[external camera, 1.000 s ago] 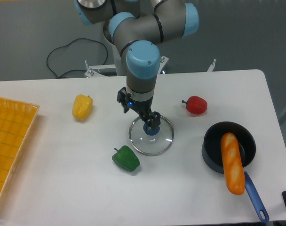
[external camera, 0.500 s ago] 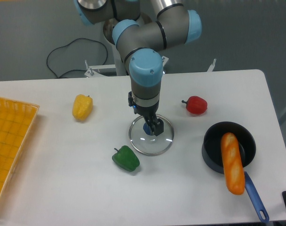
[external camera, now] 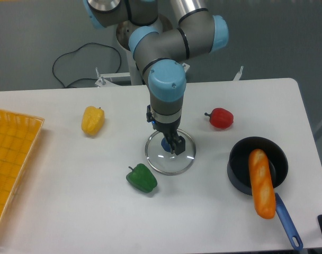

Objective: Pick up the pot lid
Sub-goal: 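Close the gripper around the blue knob of the glass lid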

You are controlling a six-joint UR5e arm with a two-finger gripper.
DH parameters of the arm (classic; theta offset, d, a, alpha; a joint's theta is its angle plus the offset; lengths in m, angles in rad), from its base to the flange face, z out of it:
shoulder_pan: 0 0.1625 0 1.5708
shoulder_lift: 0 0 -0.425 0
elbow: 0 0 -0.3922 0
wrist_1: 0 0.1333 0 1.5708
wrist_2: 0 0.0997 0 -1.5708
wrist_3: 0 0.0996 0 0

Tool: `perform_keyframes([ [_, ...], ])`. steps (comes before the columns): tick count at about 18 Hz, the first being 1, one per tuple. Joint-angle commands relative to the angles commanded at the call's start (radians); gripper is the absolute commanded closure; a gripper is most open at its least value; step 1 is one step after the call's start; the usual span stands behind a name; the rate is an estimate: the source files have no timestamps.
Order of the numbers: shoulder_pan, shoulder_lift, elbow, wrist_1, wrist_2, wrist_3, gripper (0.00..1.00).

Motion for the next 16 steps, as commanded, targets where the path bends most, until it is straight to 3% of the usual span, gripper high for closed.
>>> perform_keyframes([
  [5,0.006,-0.005,-0.011,0.005,0.000,-0.008,0.00],
  [9,0.008,-0.014,-0.058,0.089,0.002,-0.012,0.00],
  [16,0.034,-0.052,-0.067,0.170,0.046,-0.003,0.00],
])
